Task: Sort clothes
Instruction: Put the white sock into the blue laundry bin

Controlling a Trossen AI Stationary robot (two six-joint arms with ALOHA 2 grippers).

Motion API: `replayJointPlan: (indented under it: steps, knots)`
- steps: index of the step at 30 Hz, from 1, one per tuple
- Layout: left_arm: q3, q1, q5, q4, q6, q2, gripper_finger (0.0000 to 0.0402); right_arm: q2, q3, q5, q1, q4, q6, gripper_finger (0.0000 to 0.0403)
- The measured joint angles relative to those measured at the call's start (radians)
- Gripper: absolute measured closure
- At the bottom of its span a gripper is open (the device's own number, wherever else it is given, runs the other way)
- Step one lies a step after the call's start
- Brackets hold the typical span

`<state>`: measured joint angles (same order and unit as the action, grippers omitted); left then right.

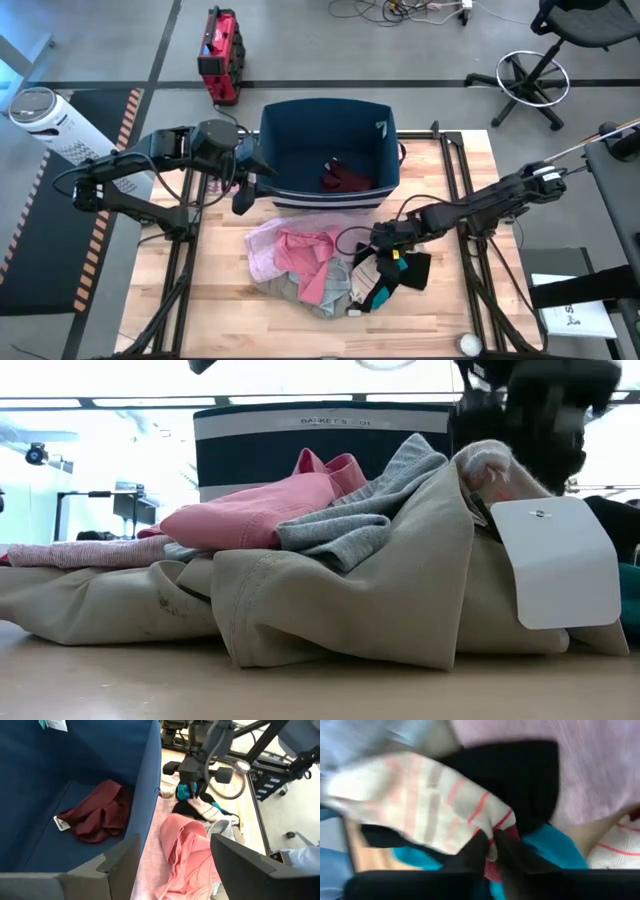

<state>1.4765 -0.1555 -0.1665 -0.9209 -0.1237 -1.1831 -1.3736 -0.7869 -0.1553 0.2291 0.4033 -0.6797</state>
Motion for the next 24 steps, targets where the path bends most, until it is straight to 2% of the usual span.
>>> replayJointPlan:
  steps: [4, 8, 12, 17, 24]
  knots:
    - [0.000, 0.000, 0.000, 0.022, -0.016, 0.000, 0.0179, 0.044, -0.125, -0.020, 0.000, 0.116, 0.044, 0.0387]
    - [0.000, 0.000, 0.001, 0.050, -0.017, -0.001, 0.0179, 0.062, -0.306, -0.027, -0.001, 0.272, 0.101, 0.0399]
    - [0.000, 0.000, 0.001, 0.071, -0.016, -0.001, 0.0172, 0.058, -0.496, 0.016, -0.022, 0.393, 0.184, 0.0400]
    - [0.000, 0.011, 0.001, 0.134, -0.024, -0.001, 0.0163, 0.040, -0.729, 0.168, -0.083, 0.482, 0.291, 0.0401]
    - [0.000, 0.031, 0.000, 0.192, -0.020, -0.001, 0.0155, 0.014, -0.956, 0.421, -0.224, 0.473, 0.416, 0.0402]
